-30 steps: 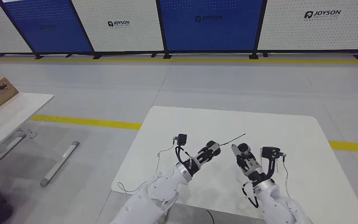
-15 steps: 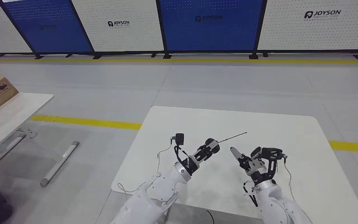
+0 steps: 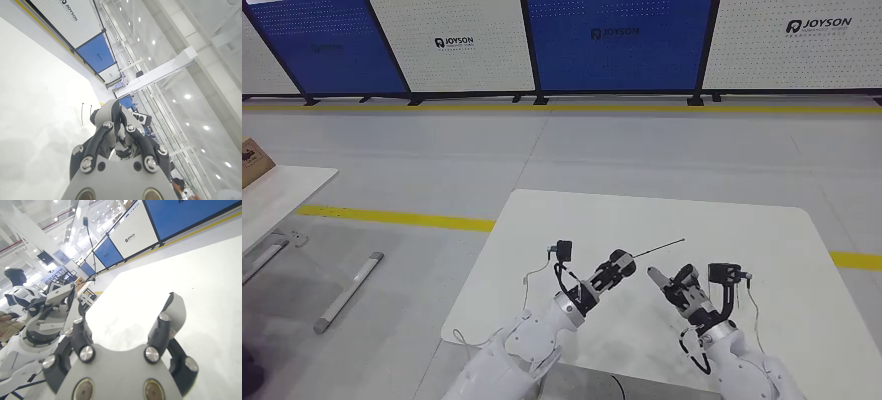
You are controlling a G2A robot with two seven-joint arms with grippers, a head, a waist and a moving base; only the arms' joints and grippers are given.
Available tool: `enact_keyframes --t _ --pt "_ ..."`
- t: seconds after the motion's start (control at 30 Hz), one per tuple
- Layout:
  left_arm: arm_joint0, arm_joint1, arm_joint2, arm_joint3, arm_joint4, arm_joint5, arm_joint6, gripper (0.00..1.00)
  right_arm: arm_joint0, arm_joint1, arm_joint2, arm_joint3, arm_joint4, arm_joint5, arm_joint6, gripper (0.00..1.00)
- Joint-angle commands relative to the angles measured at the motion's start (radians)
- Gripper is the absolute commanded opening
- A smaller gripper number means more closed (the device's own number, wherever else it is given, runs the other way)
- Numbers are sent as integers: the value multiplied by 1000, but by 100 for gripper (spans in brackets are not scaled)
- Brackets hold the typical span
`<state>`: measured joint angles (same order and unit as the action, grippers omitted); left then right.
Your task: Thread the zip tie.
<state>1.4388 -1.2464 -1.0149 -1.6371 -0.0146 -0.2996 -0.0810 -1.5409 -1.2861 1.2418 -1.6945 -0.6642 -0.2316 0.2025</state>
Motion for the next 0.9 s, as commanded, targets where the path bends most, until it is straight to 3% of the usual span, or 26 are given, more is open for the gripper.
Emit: enact_keyframes --t 0.0,0.13,0.57,0.8,0.87 --pt "1 -1 4 -1 6 1 -3 0 0 1 -2 -4 -1 -3 6 35" --pt "-1 -2 11 -1 16 3 -6 0 3 1 -9 -13 -5 -3 10 31" --pt "-4 -3 19 -4 47 15 -7 0 10 4 -25 -25 -10 -27 21 31" --pt "-5 -4 26 -4 57 15 -18 0 11 6 -27 -26 -6 -34 15 20" --pt "-4 -4 26 -5 59 16 -19 0 12 6 -28 -27 -5 -34 14 21"
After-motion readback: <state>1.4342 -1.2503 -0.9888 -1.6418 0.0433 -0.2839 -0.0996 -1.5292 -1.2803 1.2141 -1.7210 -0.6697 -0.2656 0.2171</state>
